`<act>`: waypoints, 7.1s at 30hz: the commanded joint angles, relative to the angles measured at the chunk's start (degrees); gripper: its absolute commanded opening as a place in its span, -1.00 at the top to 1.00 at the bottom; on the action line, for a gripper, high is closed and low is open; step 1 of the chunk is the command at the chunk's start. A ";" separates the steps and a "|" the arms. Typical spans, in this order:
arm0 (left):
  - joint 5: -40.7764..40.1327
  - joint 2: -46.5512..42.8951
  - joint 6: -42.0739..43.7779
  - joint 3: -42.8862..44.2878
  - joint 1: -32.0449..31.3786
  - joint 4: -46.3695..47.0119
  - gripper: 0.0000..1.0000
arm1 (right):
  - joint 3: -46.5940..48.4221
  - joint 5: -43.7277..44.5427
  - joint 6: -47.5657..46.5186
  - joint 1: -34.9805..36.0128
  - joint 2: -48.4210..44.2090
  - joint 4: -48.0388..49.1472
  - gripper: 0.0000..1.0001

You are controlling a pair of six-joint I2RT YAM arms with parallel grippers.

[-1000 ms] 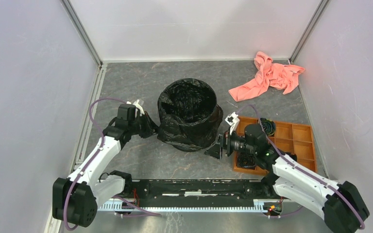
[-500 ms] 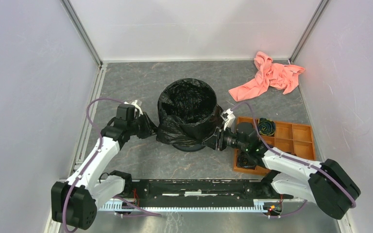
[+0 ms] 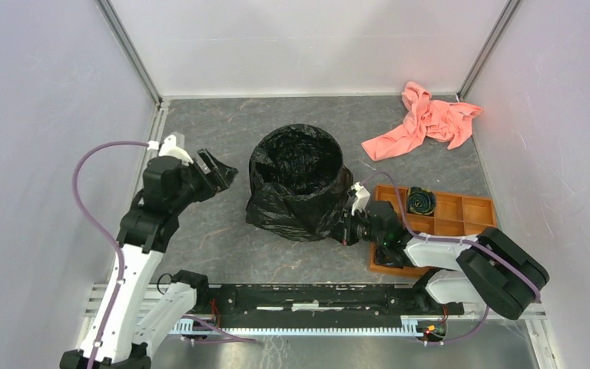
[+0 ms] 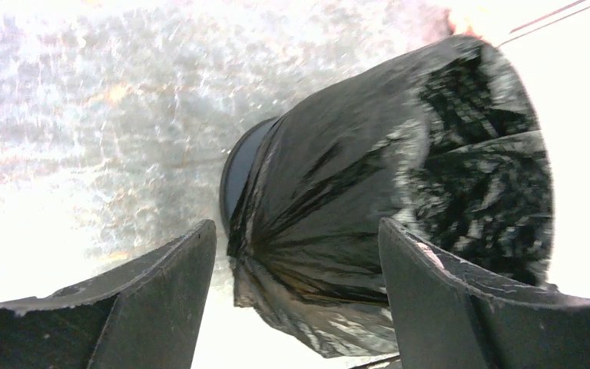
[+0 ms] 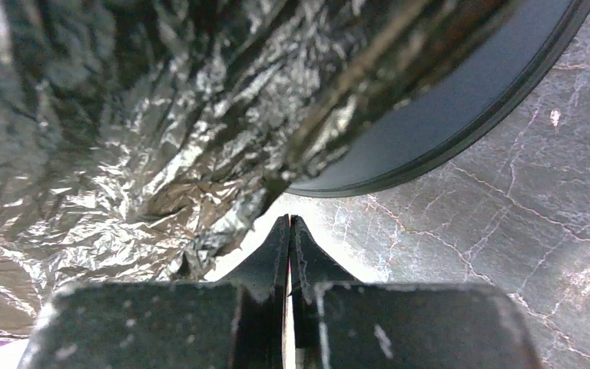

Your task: Put the trash bags into the trash bin

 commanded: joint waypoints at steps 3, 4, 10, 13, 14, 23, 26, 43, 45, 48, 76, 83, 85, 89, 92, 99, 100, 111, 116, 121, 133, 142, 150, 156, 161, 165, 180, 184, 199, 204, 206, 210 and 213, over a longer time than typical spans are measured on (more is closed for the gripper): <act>7.71 1.16 3.57 6.70 0.12 2.48 -0.69 | 0.20 1.88 -4.11 0.26 -7.30 -3.83 0.54; 11.30 1.95 3.73 7.11 0.12 3.91 -0.71 | -0.15 1.79 -4.78 0.26 -10.06 -5.96 0.37; 23.99 6.10 2.42 11.46 -0.18 12.29 -0.99 | 0.68 -10.42 -10.77 0.30 -21.25 -12.81 -0.57; 26.94 7.17 0.80 13.34 -0.97 16.10 -1.00 | 1.46 -15.31 -8.71 0.28 -23.43 -10.07 -0.86; 27.63 7.55 -0.21 13.32 -1.56 17.93 -1.00 | 1.58 -16.47 -7.45 0.30 -23.63 -8.00 -0.93; 12.53 19.65 0.81 14.99 -24.15 19.70 -0.82 | 3.05 -13.43 -0.45 1.89 -14.78 2.87 -0.96; 6.84 25.10 2.06 16.42 -26.80 17.15 -0.66 | 1.30 -2.69 3.69 1.88 -13.61 3.39 -0.77; -6.23 41.15 5.24 19.36 -26.95 11.41 0.04 | -7.79 3.93 4.42 1.93 -0.40 20.19 0.99; -6.31 41.88 5.36 18.48 -26.95 12.35 0.08 | -8.06 3.93 3.58 1.89 -1.95 18.54 0.99; -6.71 43.36 5.67 17.54 -26.95 13.12 0.10 | -7.70 6.32 0.14 1.86 -7.50 10.38 0.79; -23.99 47.57 4.77 13.15 -31.96 17.95 0.06 | -0.50 23.78 -14.38 1.86 -37.70 -29.02 -0.26; -21.72 43.43 5.73 16.58 -31.96 15.20 -0.08 | 0.11 23.54 -14.54 1.85 -38.05 -29.78 -0.28; -20.54 42.29 5.37 16.86 -31.97 15.06 -0.08 | 0.43 23.41 -14.40 1.89 -37.96 -29.91 -0.30; -16.99 40.34 4.62 16.11 -31.96 15.04 -0.16 | 1.70 21.79 -13.88 1.75 -37.49 -28.08 -0.61; -13.80 38.47 4.04 15.17 -32.04 15.26 -0.26 | 5.06 17.99 -14.74 0.29 -35.54 -25.18 -0.88; -10.13 30.66 5.67 14.47 -32.05 13.76 -0.34 | 9.64 -13.08 -10.17 -19.04 -25.03 -12.22 -0.96; -9.16 29.28 6.10 14.37 -32.03 13.93 -0.38 | 9.28 -18.21 -8.36 -21.18 -23.61 -8.69 -0.96; -10.35 13.88 11.95 17.35 -31.96 11.04 -0.74 | 11.13 -28.15 2.27 -27.57 -3.38 14.29 -0.87; -21.00 6.91 12.54 17.38 -31.96 7.18 -0.89 | 11.47 -29.34 9.14 -27.53 5.49 25.58 0.15; -29.67 1.36 9.51 14.03 -31.96 2.60 -0.92 | 11.18 -27.45 8.86 -26.69 9.54 27.43 0.81; -38.34 -13.45 -14.00 -5.70 -31.96 -9.58 -0.64 | 14.97 -18.55 -3.07 -25.05 11.98 10.05 0.98; -32.57 -13.99 -21.03 -17.27 -31.97 -3.67 -0.42 | 17.58 -14.57 -11.59 -24.66 3.78 -7.63 0.35; -29.63 -5.77 -18.62 -20.29 -31.97 10.09 -0.32 | 16.83 -1.29 -24.13 -19.62 -11.64 -32.09 -0.31; -27.84 5.21 -14.17 -16.11 -31.96 17.26 -0.32 | 17.68 8.41 -29.67 -13.56 -21.40 -44.57 -0.55; -27.37 9.36 -11.71 -14.34 -31.88 20.01 -0.33 | 13.75 2.79 -28.26 -6.44 -25.42 -40.30 -0.74; -28.08 10.21 -10.89 -12.21 -31.88 16.35 -0.48 | 10.87 4.73 -23.57 1.67 -24.81 -33.78 -0.89; -38.69 -10.90 -16.57 -14.69 -31.88 3.53 -0.74 | 8.91 53.44 -0.70 25.49 -8.32 -8.29 -0.87; -39.86 -11.61 -15.48 -12.92 -31.88 2.36 -0.75 | 11.29 68.59 6.68 25.70 -0.80 -6.21 -0.89; -41.84 -14.40 -11.85 -10.73 -31.88 -1.23 -0.82 | 33.07 66.42 -1.38 5.52 23.81 6.02 -0.86; -41.33 -14.28 -11.18 -10.32 -31.88 -1.62 -0.87 | 44.11 62.34 -1.72 0.03 30.85 1.48 -0.85; -41.17 -13.89 -10.68 -9.91 -31.88 -1.14 -0.88 | 46.14 61.65 -4.19 -1.06 31.92 1.80 -0.86; -40.72 -12.15 -8.47 -8.05 -31.88 0.07 -0.89 | 50.23 53.10 -9.74 -3.98 33.02 -0.06 -0.89; -40.61 -10.48 -6.84 -6.65 -31.88 0.64 -0.90 | 52.64 49.14 -13.57 -5.53 31.35 -7.48 -0.92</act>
